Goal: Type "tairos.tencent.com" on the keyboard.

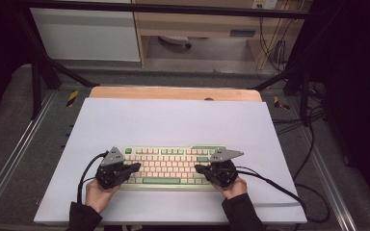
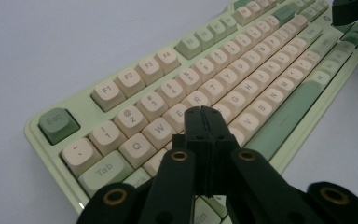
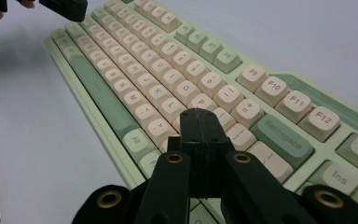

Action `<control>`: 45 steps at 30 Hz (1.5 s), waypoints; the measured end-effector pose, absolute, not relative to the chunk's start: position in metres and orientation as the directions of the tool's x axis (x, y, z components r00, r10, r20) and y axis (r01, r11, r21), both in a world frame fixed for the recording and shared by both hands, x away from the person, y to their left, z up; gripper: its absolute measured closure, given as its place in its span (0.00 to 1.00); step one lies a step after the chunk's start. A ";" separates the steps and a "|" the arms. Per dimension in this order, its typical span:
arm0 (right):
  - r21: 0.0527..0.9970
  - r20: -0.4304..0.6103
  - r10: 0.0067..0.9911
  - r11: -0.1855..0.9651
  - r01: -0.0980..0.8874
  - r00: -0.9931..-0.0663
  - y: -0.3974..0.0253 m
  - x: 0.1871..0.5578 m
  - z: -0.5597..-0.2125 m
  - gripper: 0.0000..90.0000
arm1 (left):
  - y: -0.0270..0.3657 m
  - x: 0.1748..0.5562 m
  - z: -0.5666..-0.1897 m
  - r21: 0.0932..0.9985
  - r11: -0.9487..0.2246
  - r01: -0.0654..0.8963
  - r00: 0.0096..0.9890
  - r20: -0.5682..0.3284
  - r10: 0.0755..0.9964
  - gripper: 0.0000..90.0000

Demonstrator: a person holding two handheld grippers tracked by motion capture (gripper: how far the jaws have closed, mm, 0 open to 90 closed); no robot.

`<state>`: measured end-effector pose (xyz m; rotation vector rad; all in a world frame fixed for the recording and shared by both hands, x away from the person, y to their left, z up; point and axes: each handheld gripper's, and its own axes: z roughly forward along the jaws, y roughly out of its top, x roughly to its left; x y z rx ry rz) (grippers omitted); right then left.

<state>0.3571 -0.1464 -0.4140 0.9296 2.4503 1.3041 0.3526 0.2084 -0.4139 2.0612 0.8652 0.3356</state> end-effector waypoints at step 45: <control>0.807 0.105 0.624 0.401 0.433 -0.774 -0.157 0.354 -0.417 1.00 | 0.149 0.385 -0.426 0.756 -0.462 0.463 0.746 -0.050 0.664 1.00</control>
